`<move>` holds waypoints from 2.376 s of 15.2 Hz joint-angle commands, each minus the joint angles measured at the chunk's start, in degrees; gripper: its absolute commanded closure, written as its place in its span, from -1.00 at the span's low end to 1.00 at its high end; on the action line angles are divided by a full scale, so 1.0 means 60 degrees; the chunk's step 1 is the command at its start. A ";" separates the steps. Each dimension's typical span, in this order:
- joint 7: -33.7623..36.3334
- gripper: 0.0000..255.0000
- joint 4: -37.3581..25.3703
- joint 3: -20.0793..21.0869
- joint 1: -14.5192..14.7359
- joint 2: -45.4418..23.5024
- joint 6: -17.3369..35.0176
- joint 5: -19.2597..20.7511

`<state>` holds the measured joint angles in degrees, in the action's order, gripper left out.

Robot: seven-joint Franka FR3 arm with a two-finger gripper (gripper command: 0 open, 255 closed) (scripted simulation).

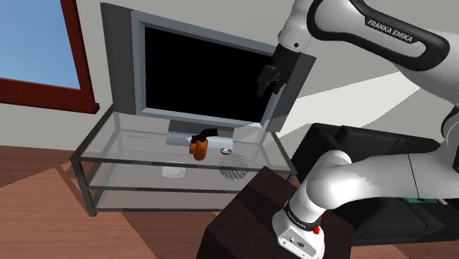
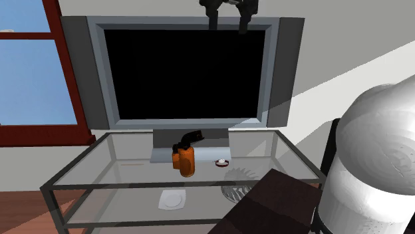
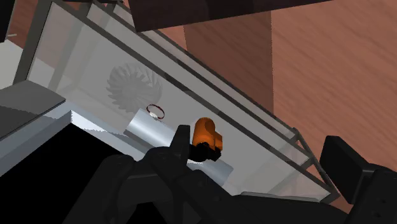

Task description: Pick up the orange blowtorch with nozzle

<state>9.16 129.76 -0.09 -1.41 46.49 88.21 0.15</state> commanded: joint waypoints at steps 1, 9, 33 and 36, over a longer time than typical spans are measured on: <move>0.0000 -1.00 0.0000 0.0000 0.0000 0.0000 0.0000 0.0000; -0.2371 -1.00 0.0661 -0.1187 0.0336 -0.1698 0.1996 0.0559; -0.9441 -1.00 -0.2457 -0.2634 0.0833 -1.0260 0.6117 -0.0696; -1.0134 -1.00 -0.3306 -0.2428 0.0683 -1.1403 0.6255 -0.0889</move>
<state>-50.18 111.53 -15.07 2.95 -19.71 125.44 -4.83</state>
